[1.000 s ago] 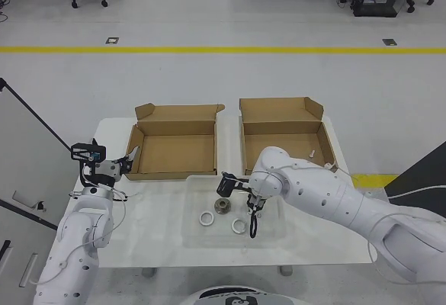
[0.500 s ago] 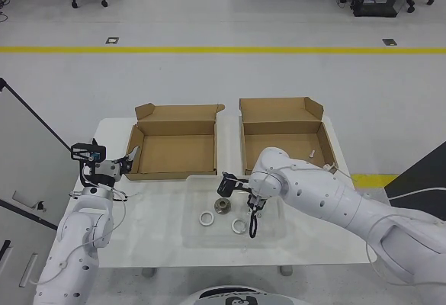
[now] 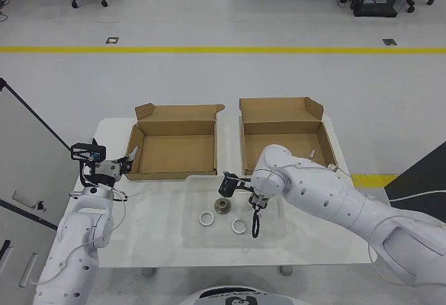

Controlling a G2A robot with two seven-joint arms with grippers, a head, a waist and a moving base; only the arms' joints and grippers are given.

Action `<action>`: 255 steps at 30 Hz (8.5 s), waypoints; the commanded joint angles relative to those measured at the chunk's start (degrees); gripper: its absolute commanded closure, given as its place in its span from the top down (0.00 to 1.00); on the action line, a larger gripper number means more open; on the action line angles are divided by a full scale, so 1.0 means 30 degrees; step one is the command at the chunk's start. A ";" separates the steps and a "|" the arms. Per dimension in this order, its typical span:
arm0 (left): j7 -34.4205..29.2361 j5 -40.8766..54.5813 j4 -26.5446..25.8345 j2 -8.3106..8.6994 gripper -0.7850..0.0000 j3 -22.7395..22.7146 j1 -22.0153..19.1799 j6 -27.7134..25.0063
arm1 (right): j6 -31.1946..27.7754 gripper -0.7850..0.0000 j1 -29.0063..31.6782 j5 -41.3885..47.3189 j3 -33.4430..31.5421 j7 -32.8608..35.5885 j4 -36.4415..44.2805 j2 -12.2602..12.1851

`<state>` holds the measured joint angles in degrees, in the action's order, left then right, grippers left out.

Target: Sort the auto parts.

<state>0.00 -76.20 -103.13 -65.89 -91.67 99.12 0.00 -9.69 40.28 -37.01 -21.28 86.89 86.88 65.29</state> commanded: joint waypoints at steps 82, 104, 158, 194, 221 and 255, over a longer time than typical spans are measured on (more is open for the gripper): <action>0.0000 0.0000 0.0000 0.0000 1.00 0.0000 0.0000 0.0000 | -0.0035 0.00 0.4143 3.9914 -1.3447 0.0369 0.3152 -0.2683; 0.0000 0.0000 0.0000 0.0000 1.00 0.0000 0.0000 0.0000 | 0.1045 0.00 0.5652 4.4287 -1.3713 -0.0783 0.3489 -0.1979; 0.0000 0.0000 0.0000 0.0000 1.00 0.0000 0.0000 0.0000 | 0.1502 0.00 0.7089 3.7610 -1.8044 -0.1124 0.3702 -0.0833; 0.0000 0.0000 0.0000 0.0000 1.00 0.0000 0.0000 0.0000 | 0.2228 0.00 0.8081 3.9593 -1.8855 -0.2202 0.4035 -0.0455; 0.0000 0.0000 0.0000 0.0000 1.00 0.0000 0.0000 0.0000 | 0.1989 0.00 0.5502 0.6743 -2.1965 -0.4332 0.2027 -0.3181; 0.0000 0.0000 0.0000 0.0000 1.00 0.0000 0.0000 0.0000 | 0.1632 0.00 0.0394 -0.4499 -0.9193 -0.7813 -0.8312 -0.0708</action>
<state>0.00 -76.20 -103.13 -65.89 -91.67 99.12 0.00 -4.83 41.85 -50.57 -49.44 63.50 63.14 62.87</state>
